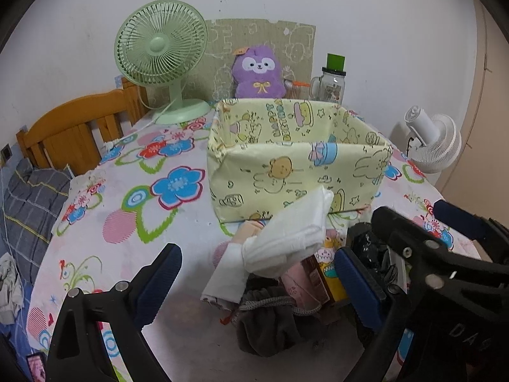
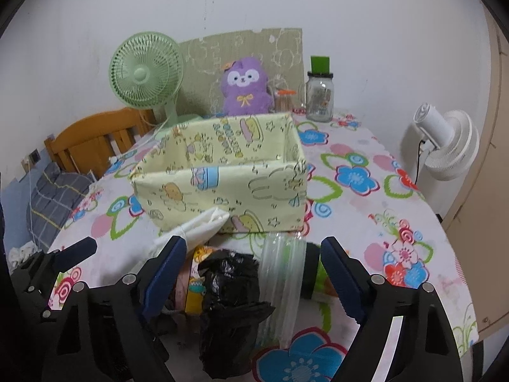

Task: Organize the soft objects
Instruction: 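Grasp the black umbrella with the right tool while the left tool grasps the white cloth pack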

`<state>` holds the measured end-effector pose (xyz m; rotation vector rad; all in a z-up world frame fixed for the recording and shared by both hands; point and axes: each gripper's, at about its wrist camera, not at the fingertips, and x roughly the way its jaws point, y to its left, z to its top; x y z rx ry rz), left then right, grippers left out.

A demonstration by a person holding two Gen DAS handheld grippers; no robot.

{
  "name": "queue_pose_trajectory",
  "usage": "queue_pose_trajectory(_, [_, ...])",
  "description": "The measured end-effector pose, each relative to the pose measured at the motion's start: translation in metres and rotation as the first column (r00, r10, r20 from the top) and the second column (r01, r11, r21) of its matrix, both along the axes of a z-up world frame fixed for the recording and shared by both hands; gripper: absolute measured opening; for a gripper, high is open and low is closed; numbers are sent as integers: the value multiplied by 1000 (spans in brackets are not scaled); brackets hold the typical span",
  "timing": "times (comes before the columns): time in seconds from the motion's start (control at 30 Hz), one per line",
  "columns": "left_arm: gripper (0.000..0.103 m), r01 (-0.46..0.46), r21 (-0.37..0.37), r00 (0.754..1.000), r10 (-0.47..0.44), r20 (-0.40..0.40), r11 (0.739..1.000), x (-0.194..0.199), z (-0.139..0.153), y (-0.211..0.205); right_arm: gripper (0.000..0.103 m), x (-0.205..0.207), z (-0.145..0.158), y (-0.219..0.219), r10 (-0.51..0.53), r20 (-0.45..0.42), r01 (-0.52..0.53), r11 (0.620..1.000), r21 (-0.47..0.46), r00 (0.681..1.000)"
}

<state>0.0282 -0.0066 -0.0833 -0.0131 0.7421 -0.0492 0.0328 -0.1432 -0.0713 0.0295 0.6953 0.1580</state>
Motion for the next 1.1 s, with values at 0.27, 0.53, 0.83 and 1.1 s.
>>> queue_pose_trajectory(0.27, [95,4,16,1000,-3,-25,1000,2,-12,-3,77,8,-19,2,-7,-66,8,1000,14,998])
queue_pose_trajectory(0.53, [94,1,36,998,1,-56,999,10,-24,-5,66,16,-32,9,18,-122,-14,999,31,992])
queue_pose_trajectory(0.83, [93,5,42,999,-3,-51,999,13,-26,-5,41,21,-33,10,29,-143,-21,998,60,989])
queue_pose_trajectory(1.1, [89,3,30,1000,-2,-27,1000,24,-19,-7,40,24,-15,5,2,-92,3,999,51,996])
